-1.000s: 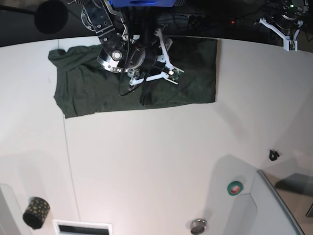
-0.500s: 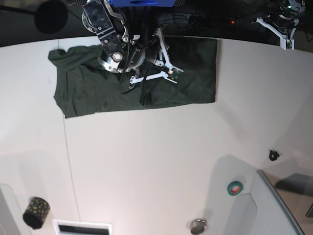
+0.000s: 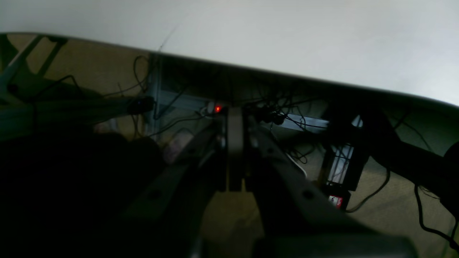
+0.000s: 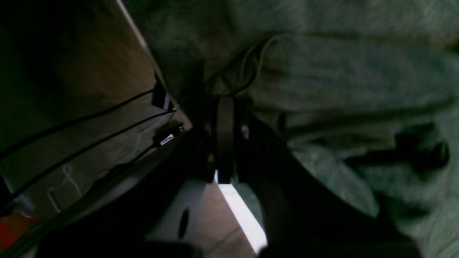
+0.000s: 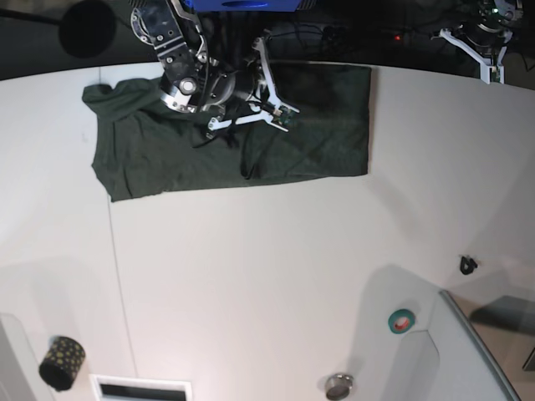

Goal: Layout the t-shirt on the table in an organized manner, then fold the t-shirt properly
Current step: 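Drag the grasped shirt fold with the right gripper toward the shirt's other end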

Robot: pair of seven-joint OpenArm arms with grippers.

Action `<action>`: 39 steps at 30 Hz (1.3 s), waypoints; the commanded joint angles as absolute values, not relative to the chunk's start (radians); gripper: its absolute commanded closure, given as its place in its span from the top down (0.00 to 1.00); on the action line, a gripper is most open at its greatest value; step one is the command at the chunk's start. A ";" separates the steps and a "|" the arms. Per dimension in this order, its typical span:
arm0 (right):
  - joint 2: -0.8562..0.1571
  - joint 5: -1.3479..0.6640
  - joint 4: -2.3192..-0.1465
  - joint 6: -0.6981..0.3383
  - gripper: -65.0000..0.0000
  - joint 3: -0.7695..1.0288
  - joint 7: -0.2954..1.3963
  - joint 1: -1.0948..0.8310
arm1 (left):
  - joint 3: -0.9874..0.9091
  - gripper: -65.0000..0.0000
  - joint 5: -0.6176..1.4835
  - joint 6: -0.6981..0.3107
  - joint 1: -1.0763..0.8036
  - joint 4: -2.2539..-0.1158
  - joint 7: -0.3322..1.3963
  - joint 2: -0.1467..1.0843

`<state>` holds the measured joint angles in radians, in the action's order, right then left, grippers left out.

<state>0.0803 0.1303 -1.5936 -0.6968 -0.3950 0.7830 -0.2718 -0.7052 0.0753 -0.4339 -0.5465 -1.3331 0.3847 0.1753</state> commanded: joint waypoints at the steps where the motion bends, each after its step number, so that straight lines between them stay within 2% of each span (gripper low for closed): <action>1: 0.087 0.117 -1.629 -0.698 0.01 -0.384 0.768 -0.271 | -0.711 0.00 0.076 -0.427 -0.555 -1.346 0.374 0.191; 8: 0.053 0.116 -1.678 -0.698 0.01 -0.366 0.766 -0.305 | -0.711 0.00 0.076 -0.427 -0.541 -1.340 0.374 0.191; 26: 0.053 0.114 -1.738 -0.698 0.01 -0.314 0.763 -0.363 | -0.711 0.00 0.076 -0.427 -0.527 -1.339 0.374 0.193; 34: 0.054 0.114 -1.733 -0.698 0.01 -0.229 0.766 -0.360 | -0.711 0.00 0.076 -0.427 -0.521 -1.339 0.375 0.193; 37: 0.056 0.114 -1.733 -0.698 0.09 -0.223 0.768 -0.361 | -0.711 0.00 0.076 -0.427 -0.519 -1.339 0.375 0.193; 39: 0.056 0.114 -1.733 -0.698 0.26 -0.226 0.769 -0.361 | -0.711 0.00 0.076 -0.427 -0.519 -1.339 0.375 0.193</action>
<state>0.0502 0.1303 -1.7176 -0.6964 -0.2226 0.7826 -0.3637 -0.7052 0.0719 -0.4343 -0.5133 -1.3266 0.3878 0.1776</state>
